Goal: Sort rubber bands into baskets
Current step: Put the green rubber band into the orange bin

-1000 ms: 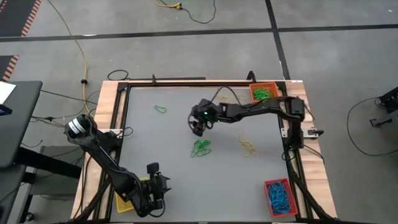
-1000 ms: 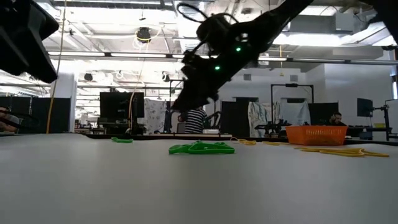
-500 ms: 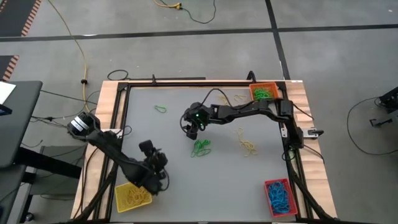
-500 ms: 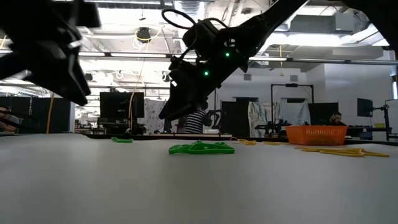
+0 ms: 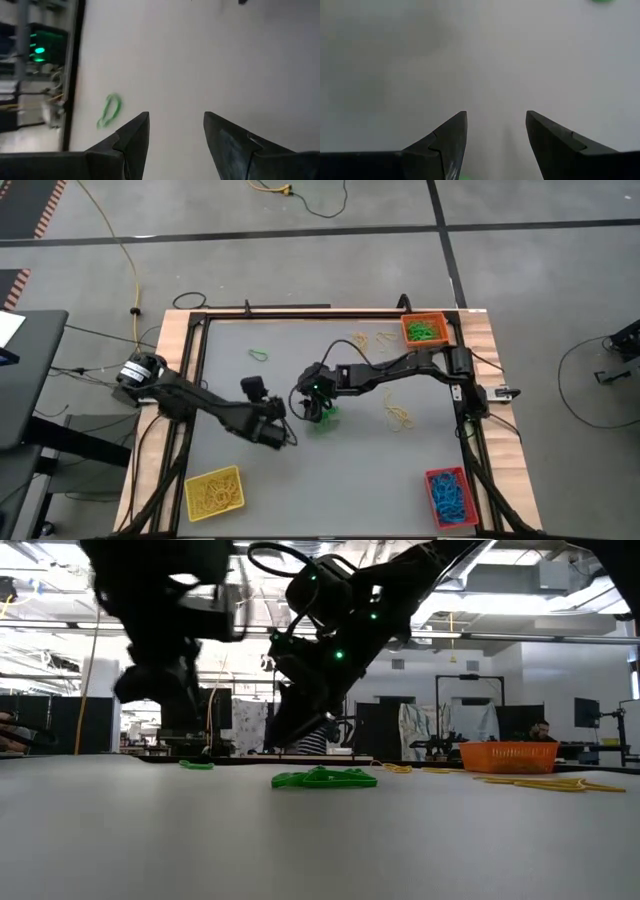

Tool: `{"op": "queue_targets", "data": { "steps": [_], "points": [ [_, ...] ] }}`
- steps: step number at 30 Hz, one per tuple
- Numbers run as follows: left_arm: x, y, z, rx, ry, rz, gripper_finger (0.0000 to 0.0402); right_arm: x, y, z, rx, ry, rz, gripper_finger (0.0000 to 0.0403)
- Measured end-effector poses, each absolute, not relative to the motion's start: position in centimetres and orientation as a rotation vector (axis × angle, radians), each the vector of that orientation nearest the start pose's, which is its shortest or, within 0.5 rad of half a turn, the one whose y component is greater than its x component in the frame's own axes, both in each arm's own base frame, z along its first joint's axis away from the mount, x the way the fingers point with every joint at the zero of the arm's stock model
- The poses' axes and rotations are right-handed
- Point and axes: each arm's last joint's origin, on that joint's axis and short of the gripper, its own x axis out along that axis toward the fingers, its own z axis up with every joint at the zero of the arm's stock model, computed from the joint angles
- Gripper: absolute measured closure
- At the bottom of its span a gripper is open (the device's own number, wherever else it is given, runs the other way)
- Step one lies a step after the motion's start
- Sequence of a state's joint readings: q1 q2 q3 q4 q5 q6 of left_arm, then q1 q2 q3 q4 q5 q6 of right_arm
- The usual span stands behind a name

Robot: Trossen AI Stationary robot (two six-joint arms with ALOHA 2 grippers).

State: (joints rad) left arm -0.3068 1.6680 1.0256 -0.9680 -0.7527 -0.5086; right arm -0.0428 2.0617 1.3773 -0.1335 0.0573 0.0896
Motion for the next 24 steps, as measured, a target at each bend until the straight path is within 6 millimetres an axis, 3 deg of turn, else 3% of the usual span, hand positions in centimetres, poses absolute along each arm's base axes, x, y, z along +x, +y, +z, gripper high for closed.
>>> {"op": "queue_targets", "data": {
  "steps": [6, 10, 13, 24],
  "points": [
    [28.3, -4.2, 17.7, 0.375, 1.259, 0.566, 0.0223, 43.1, -1.0, 15.2, 0.082, 0.896, -0.208, 0.0170],
    [28.0, -3.2, 17.8, 0.389, 1.276, 0.549, 0.0223, 42.3, -0.2, 15.4, 0.049, 0.945, -0.258, 0.0170],
    [27.2, -2.5, 18.2, 0.330, 1.195, 0.522, 0.0223, 41.6, 0.3, 15.6, 0.030, 1.001, -0.290, 0.0170],
    [18.9, 0.8, 22.2, 0.103, 0.883, 0.497, 0.0223, 40.0, 3.5, 17.8, -0.041, 1.019, -0.325, 0.0170]
  ]
}}
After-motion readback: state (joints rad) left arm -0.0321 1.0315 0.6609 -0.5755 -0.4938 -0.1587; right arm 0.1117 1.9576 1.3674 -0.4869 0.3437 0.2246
